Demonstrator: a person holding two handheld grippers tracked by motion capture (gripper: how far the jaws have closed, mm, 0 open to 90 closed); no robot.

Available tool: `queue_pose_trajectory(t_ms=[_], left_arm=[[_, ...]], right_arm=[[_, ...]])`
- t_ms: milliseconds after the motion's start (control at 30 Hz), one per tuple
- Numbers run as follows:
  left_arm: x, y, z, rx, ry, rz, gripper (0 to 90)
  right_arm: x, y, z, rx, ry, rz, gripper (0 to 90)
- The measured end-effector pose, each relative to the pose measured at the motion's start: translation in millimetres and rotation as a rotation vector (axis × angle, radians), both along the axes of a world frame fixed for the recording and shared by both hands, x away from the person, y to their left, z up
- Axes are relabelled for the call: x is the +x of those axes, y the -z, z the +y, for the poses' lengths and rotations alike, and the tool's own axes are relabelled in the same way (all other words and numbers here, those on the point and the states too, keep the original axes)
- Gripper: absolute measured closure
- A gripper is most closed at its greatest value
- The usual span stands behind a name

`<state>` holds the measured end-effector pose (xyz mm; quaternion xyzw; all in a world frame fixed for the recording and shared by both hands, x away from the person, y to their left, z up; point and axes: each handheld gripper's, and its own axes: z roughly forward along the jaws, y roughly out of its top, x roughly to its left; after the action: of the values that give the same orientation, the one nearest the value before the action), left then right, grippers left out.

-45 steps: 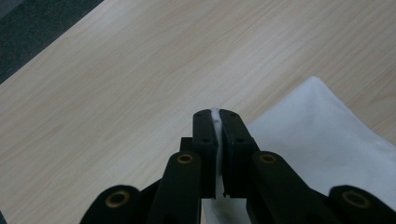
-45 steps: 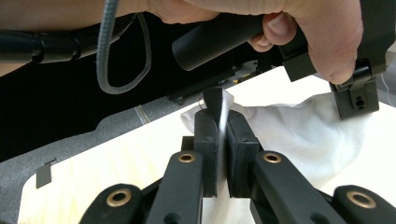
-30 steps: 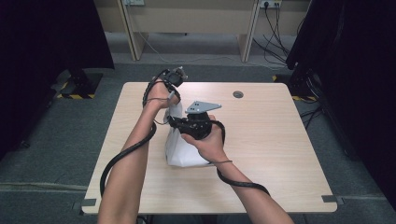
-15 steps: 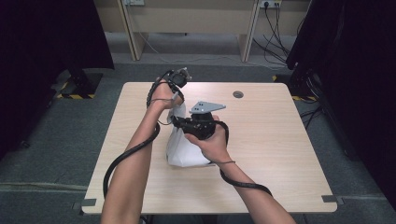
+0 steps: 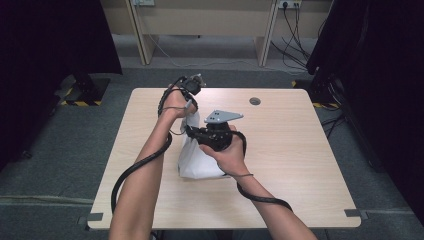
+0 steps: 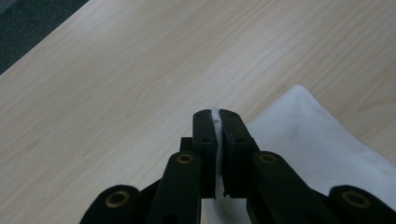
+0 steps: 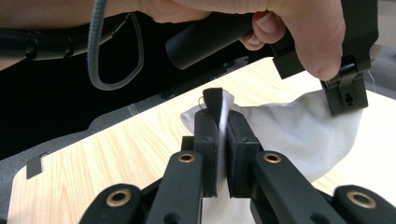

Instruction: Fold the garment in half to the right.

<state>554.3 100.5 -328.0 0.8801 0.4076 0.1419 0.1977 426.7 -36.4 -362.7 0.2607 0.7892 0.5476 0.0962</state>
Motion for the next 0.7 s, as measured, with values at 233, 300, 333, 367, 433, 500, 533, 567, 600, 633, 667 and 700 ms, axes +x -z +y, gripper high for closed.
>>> queue_pose_trajectory(t_ms=[233, 300, 333, 367, 433, 500, 533, 567, 600, 633, 667, 700], left_arm=[[-0.1, 1.6, -3.0, -0.002, 0.009, 0.001, 85.3], [-0.1, 1.6, -3.0, -0.002, 0.009, 0.001, 85.3], [-0.5, 1.7, -3.6, -0.003, 0.008, -0.002, 85.3], [-0.5, 1.7, -3.6, -0.003, 0.008, -0.002, 85.3], [-0.9, 2.5, -4.5, -0.005, 0.008, -0.001, 85.3], [-0.9, 3.6, -5.2, -0.004, 0.010, 0.000, 85.3], [-0.9, 3.6, -5.2, -0.004, 0.010, 0.000, 85.3], [-1.0, 4.6, -5.7, -0.005, 0.011, 0.001, 85.3], [-1.0, 4.6, -5.7, -0.005, 0.011, 0.001, 85.3], [-1.0, 4.6, -5.7, -0.005, 0.011, 0.001, 85.3], [-1.1, 5.7, -6.4, -0.004, 0.013, 0.003, 85.3], [-1.1, 5.7, -6.4, -0.004, 0.013, 0.003, 85.3]], right_arm=[[-0.2, 0.1, -2.7, -0.002, 0.004, -0.001, 85.2], [-0.1, -0.2, -3.9, -0.001, 0.007, -0.002, 85.2], [-0.1, -0.2, -3.9, -0.001, 0.007, -0.002, 85.2], [-0.1, -0.2, -3.9, -0.001, 0.007, -0.002, 85.2], [-0.5, 0.3, -4.7, -0.002, 0.008, -0.002, 85.2], [-0.8, 0.9, -6.0, 0.001, 0.011, -0.001, 85.2], [-0.8, 0.9, -6.0, 0.001, 0.011, -0.001, 85.2], [-1.1, 1.7, -6.7, -0.002, 0.011, -0.001, 85.2], [-1.1, 1.7, -6.7, -0.002, 0.011, -0.001, 85.2], [-1.0, 2.3, -7.6, -0.003, 0.012, -0.001, 85.2], [-1.0, 2.3, -7.6, -0.003, 0.012, -0.001, 85.2], [-1.0, 2.3, -7.6, -0.003, 0.012, -0.001, 85.2]])
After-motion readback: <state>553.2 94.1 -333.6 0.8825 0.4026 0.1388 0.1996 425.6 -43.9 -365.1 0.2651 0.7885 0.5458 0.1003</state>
